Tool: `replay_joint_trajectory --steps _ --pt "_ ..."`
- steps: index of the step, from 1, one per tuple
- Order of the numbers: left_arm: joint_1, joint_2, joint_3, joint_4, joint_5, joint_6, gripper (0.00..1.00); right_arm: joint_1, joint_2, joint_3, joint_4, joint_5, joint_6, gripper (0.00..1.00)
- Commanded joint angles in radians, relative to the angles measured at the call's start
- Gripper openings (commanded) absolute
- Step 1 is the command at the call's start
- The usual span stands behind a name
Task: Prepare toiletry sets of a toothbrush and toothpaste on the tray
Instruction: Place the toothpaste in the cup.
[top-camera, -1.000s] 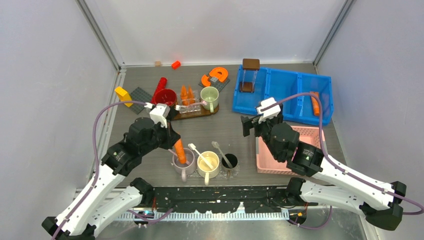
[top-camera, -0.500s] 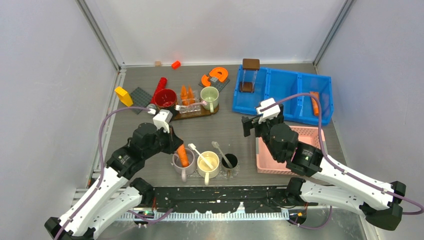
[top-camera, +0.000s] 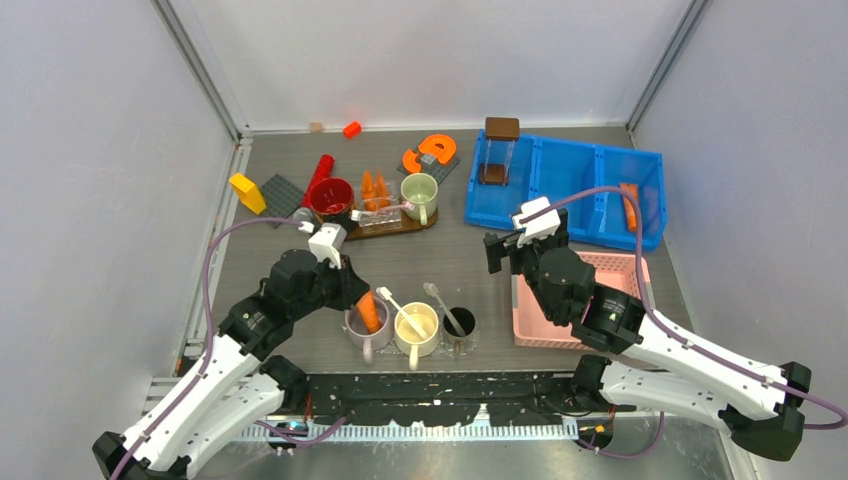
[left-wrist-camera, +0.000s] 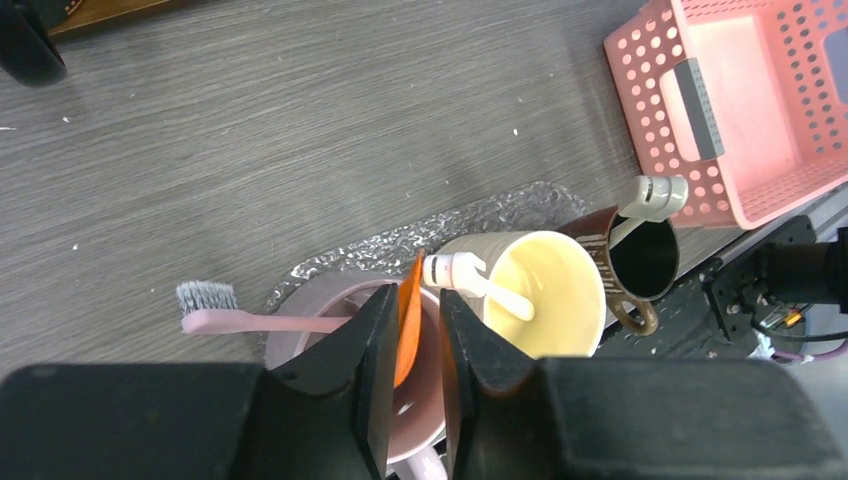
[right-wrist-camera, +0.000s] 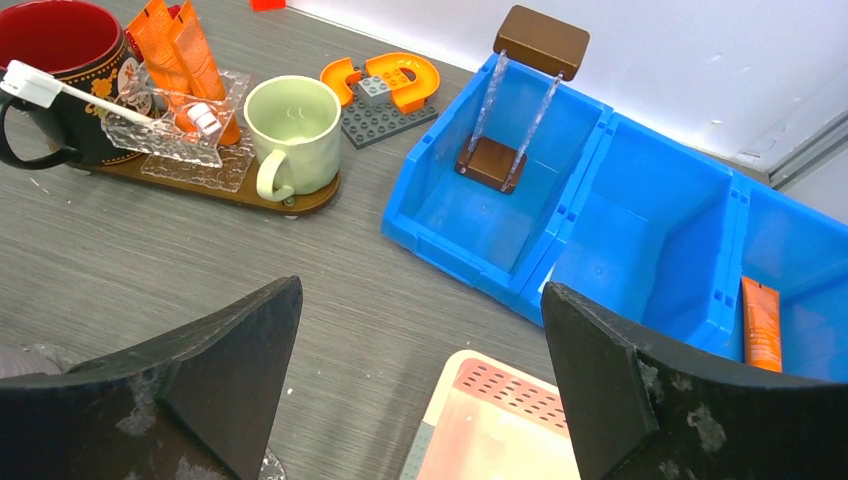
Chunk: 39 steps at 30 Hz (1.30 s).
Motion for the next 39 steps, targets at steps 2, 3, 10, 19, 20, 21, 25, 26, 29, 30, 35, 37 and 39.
replay_joint_trajectory --steps 2,3,10,19,20,21,25,26,29,30,35,37,39 --pt "0.002 -0.017 0.007 0.055 0.018 -0.005 0.3 0.001 -0.001 0.0 0.033 0.03 -0.006 0.96" --pt "0.002 -0.018 0.009 0.053 0.015 -0.003 0.33 0.001 -0.001 0.0 0.033 0.031 -0.007 0.96" --pt "0.002 -0.047 0.056 0.016 -0.034 0.023 0.51 0.001 0.001 0.004 0.033 0.052 -0.009 0.97" --pt "0.002 -0.067 0.159 -0.06 -0.163 0.093 0.8 -0.019 0.091 0.09 -0.05 0.145 0.033 1.0" --pt "0.002 -0.069 0.173 -0.07 -0.179 0.103 0.82 -0.026 0.099 0.107 -0.058 0.149 0.043 1.0" --pt "0.002 -0.069 0.186 -0.078 -0.195 0.115 0.85 -0.041 0.114 0.116 -0.072 0.15 0.047 1.0" --pt "0.002 -0.08 0.233 -0.095 -0.261 0.161 0.9 -0.129 0.142 0.165 -0.13 0.119 0.107 1.0" --pt "0.002 -0.083 0.239 -0.097 -0.279 0.175 0.91 -0.176 0.146 0.181 -0.141 0.098 0.13 1.0" --pt "0.002 -0.092 0.25 -0.091 -0.33 0.218 0.94 -0.277 0.153 0.213 -0.199 0.066 0.167 1.0" --pt "0.002 -0.096 0.25 -0.086 -0.347 0.232 0.95 -0.331 0.156 0.228 -0.211 0.054 0.184 1.0" --pt "0.002 -0.101 0.227 -0.032 -0.391 0.276 1.0 -0.529 0.188 0.295 -0.297 -0.016 0.248 1.0" --pt "0.002 -0.1 0.209 -0.003 -0.396 0.283 1.0 -0.596 0.216 0.326 -0.325 -0.024 0.268 1.0" --pt "0.002 -0.101 0.186 0.034 -0.401 0.285 1.0 -0.663 0.255 0.365 -0.357 -0.036 0.289 1.0"
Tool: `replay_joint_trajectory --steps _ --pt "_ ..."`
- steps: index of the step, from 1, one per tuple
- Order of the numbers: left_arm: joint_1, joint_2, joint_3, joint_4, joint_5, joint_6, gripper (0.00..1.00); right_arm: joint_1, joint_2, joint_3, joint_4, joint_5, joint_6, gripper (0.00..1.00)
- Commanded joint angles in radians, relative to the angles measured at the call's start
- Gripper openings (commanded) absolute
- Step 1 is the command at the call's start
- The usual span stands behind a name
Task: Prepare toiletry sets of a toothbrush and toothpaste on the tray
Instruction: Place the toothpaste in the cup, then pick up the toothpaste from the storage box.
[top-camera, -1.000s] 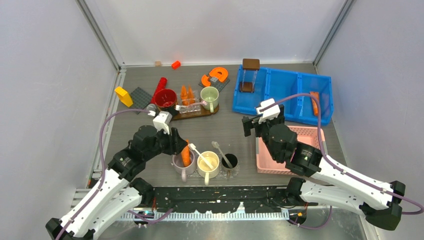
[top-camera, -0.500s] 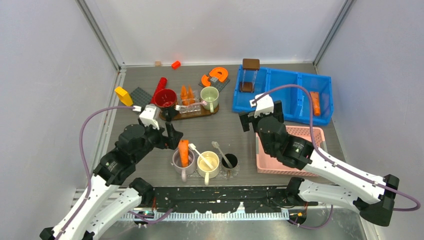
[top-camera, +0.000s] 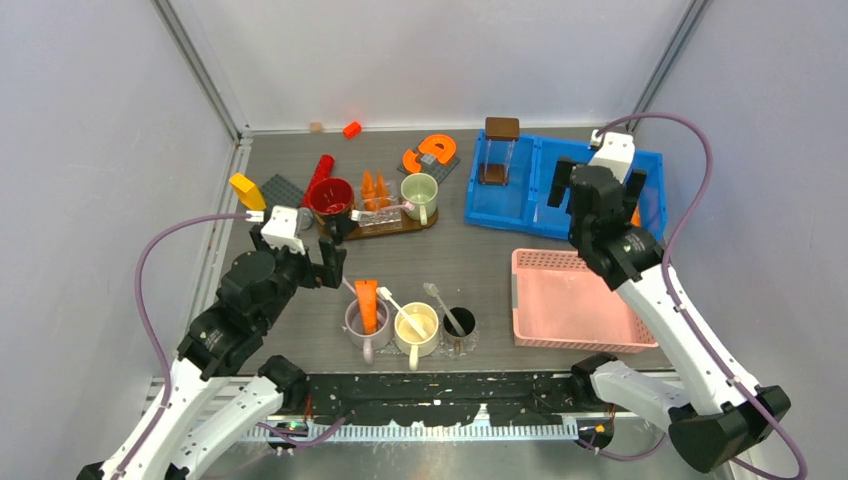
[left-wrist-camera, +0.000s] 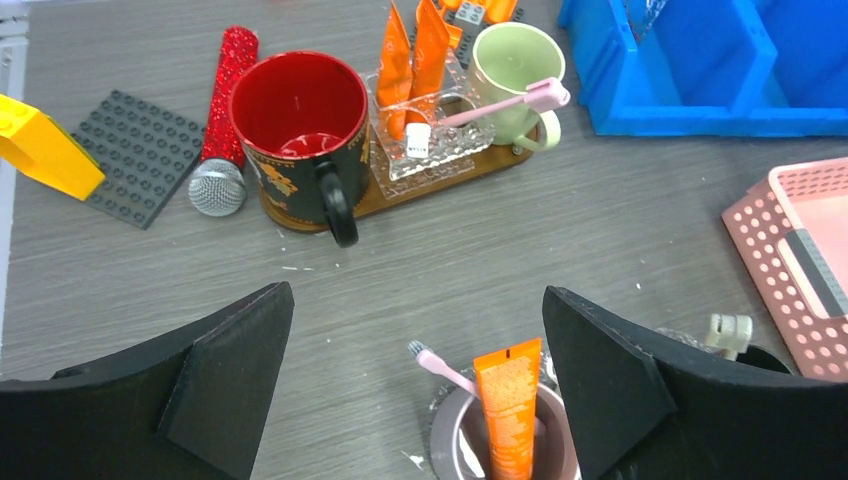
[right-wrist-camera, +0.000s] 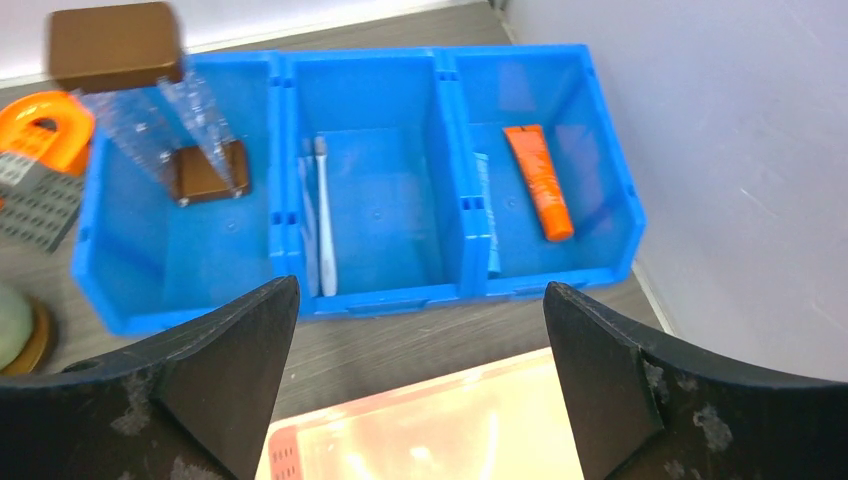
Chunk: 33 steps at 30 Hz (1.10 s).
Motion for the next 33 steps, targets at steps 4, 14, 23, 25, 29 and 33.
replay_joint_trajectory --steps 4,14,23,25,29,33 --pt "0.002 -0.008 -0.073 0.144 -0.054 0.05 1.0 -0.238 0.153 0.184 -0.135 -0.116 0.126 1.0" --pt "0.003 -0.061 -0.132 0.165 -0.132 0.093 1.0 -0.598 0.387 0.284 -0.12 -0.382 0.216 1.0" --pt "0.002 -0.111 -0.164 0.193 -0.158 0.1 1.0 -0.7 0.637 0.396 -0.12 -0.411 0.175 0.93" --pt "0.003 -0.113 -0.167 0.198 -0.156 0.1 1.0 -0.705 0.675 0.404 -0.125 -0.391 0.157 0.92" --pt "0.003 -0.118 -0.172 0.202 -0.154 0.099 1.0 -0.722 0.74 0.412 -0.121 -0.371 0.124 0.84" --pt "0.003 -0.122 -0.177 0.206 -0.153 0.1 1.0 -0.734 0.796 0.429 -0.104 -0.379 0.082 0.74"
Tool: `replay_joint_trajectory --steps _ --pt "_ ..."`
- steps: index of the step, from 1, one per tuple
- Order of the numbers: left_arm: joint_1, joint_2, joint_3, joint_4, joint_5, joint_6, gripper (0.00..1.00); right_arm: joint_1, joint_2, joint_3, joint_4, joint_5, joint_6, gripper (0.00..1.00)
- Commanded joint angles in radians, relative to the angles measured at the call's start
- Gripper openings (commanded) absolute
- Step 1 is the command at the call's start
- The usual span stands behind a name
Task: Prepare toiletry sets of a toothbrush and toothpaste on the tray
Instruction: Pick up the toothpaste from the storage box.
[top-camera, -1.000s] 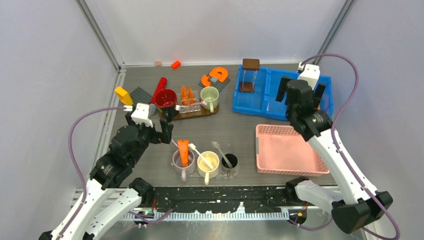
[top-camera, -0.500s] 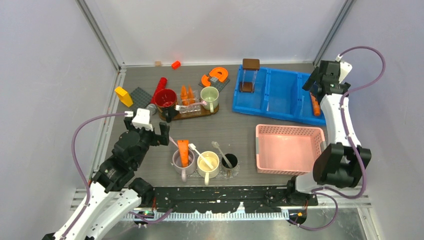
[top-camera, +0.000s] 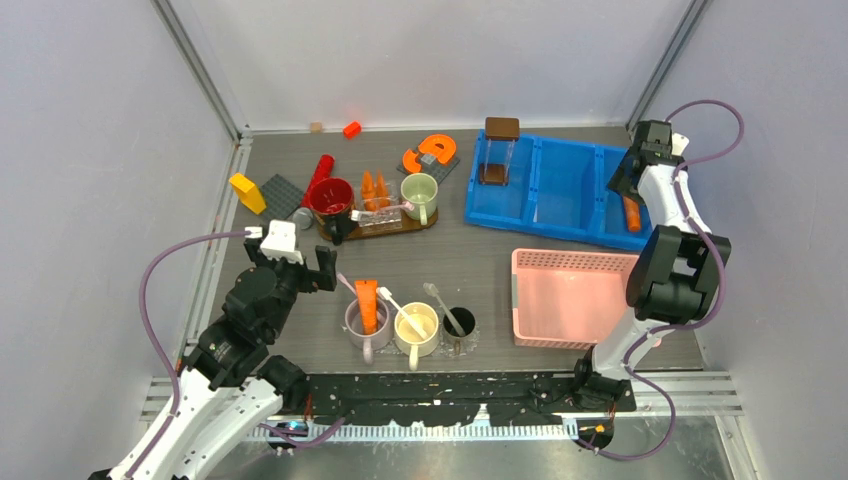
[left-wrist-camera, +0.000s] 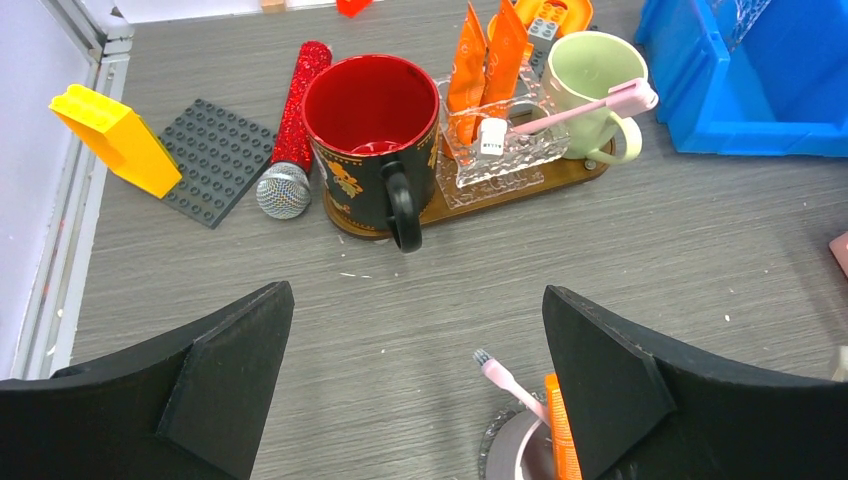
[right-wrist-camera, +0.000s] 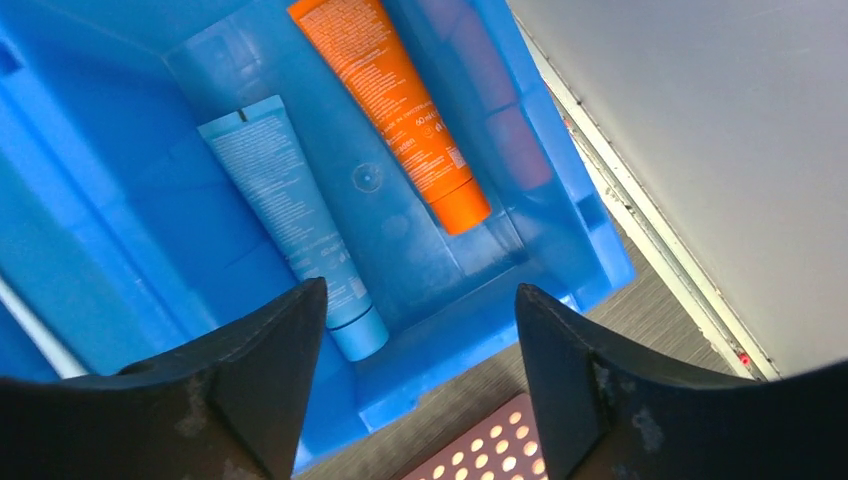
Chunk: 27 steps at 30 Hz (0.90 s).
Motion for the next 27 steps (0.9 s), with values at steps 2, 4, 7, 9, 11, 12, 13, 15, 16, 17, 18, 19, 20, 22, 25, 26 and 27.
replay_joint_trajectory --steps 2,4,7,9,11,12,13,15,16,17,18,19,20,22,25,26,27 --pt "0.003 -0.014 -0.008 0.074 -0.017 0.018 1.0 -0.023 0.059 0.071 0.029 -0.006 -0.053 0.7" --pt "0.003 -0.016 -0.01 0.076 -0.019 0.02 1.0 -0.027 0.089 0.081 0.023 -0.02 -0.054 0.67" --pt "0.003 -0.02 -0.012 0.077 -0.024 0.021 1.0 -0.033 0.135 0.096 0.014 -0.031 -0.066 0.65" --pt "0.003 -0.021 -0.013 0.079 -0.024 0.021 1.0 -0.035 0.163 0.103 0.011 -0.035 -0.074 0.65" --pt "0.003 -0.021 -0.013 0.08 -0.024 0.021 1.0 -0.039 0.187 0.109 0.006 -0.036 -0.084 0.65" --pt "0.003 -0.022 -0.013 0.079 -0.024 0.021 1.0 -0.041 0.194 0.109 0.005 -0.036 -0.088 0.65" --pt "0.003 -0.021 -0.013 0.08 -0.023 0.021 1.0 -0.044 0.21 0.111 0.004 -0.037 -0.089 0.65" --pt "0.004 -0.021 -0.015 0.081 -0.022 0.022 1.0 -0.046 0.231 0.111 0.001 -0.037 -0.092 0.65" --pt "0.003 -0.021 -0.015 0.082 -0.018 0.022 1.0 -0.047 0.238 0.111 0.0 -0.037 -0.092 0.65" --pt "0.003 -0.02 -0.014 0.082 -0.018 0.021 1.0 -0.049 0.251 0.109 -0.001 -0.039 -0.092 0.65" --pt "0.003 -0.019 -0.015 0.082 -0.016 0.021 1.0 -0.053 0.264 0.109 -0.004 -0.04 -0.09 0.65" --pt "0.003 -0.019 -0.015 0.082 -0.016 0.021 1.0 -0.055 0.269 0.11 -0.008 -0.041 -0.089 0.65" --pt "0.003 -0.019 -0.015 0.082 -0.016 0.021 1.0 -0.056 0.28 0.11 -0.009 -0.044 -0.087 0.65" --pt "0.004 -0.019 -0.015 0.083 -0.016 0.021 1.0 -0.059 0.293 0.11 -0.011 -0.049 -0.086 0.65" --pt "0.003 -0.017 -0.015 0.082 -0.014 0.023 1.0 -0.067 0.316 0.119 -0.025 -0.077 -0.083 0.66" --pt "0.003 -0.017 -0.015 0.082 -0.012 0.023 1.0 -0.069 0.325 0.124 -0.029 -0.084 -0.083 0.66" --pt "0.004 -0.017 -0.014 0.082 -0.012 0.023 1.0 -0.07 0.329 0.126 -0.035 -0.098 -0.086 0.65"
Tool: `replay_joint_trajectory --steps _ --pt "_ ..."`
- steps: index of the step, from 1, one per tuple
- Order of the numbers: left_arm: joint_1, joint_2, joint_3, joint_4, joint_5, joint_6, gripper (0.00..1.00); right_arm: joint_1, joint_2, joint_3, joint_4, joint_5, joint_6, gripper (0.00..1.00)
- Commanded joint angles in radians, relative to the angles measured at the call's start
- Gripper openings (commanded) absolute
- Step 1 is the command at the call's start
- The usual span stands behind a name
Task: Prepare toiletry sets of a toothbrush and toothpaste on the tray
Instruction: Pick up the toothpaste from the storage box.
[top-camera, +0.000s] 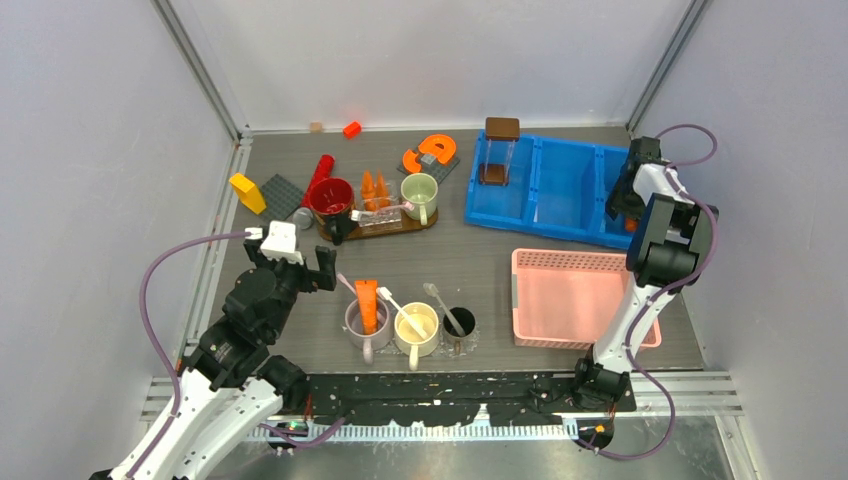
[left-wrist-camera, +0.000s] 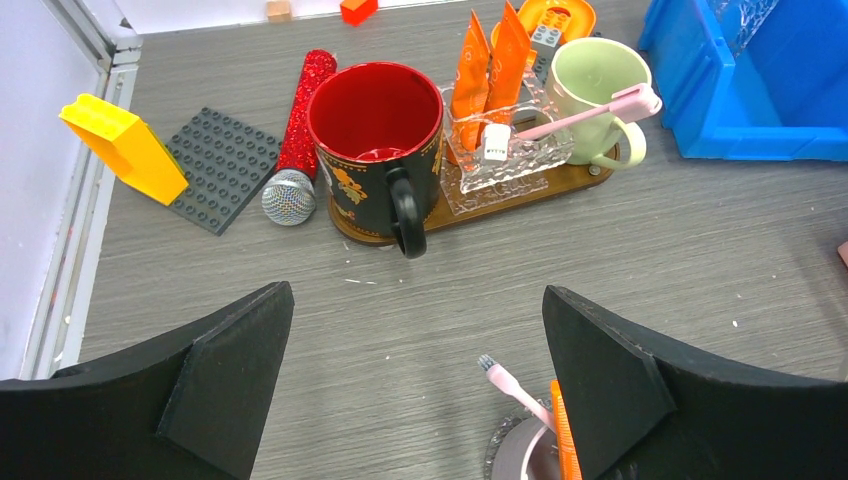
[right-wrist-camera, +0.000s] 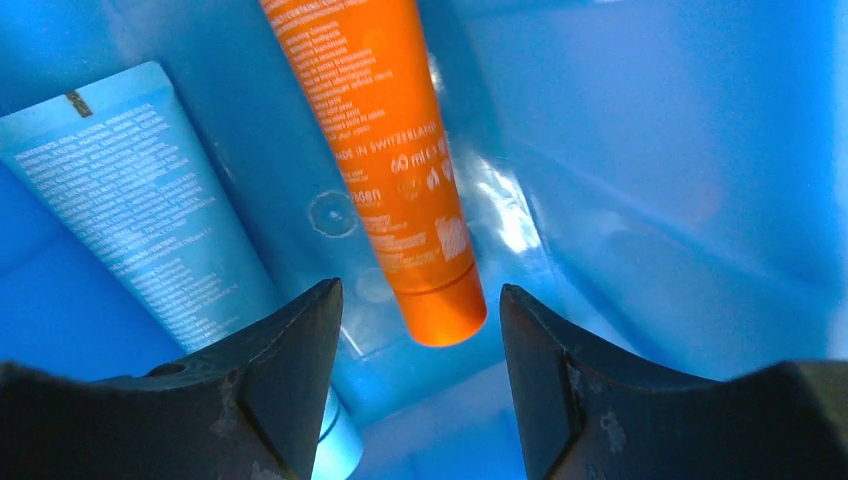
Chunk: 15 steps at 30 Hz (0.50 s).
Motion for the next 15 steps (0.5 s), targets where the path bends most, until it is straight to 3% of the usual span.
replay_joint_trajectory --steps 1,6,15 --pt "0.003 -0.008 -0.001 0.061 -0.004 0.005 1.0 -0.019 0.035 0.048 -0.023 -0.05 -0.004 0.65" --pt "0.003 -0.008 -0.002 0.06 -0.004 0.005 1.0 -0.024 0.042 0.056 -0.038 -0.129 -0.022 0.63" --pt "0.003 -0.015 -0.002 0.06 -0.002 0.006 1.0 -0.031 0.041 0.065 -0.048 -0.195 -0.026 0.43"
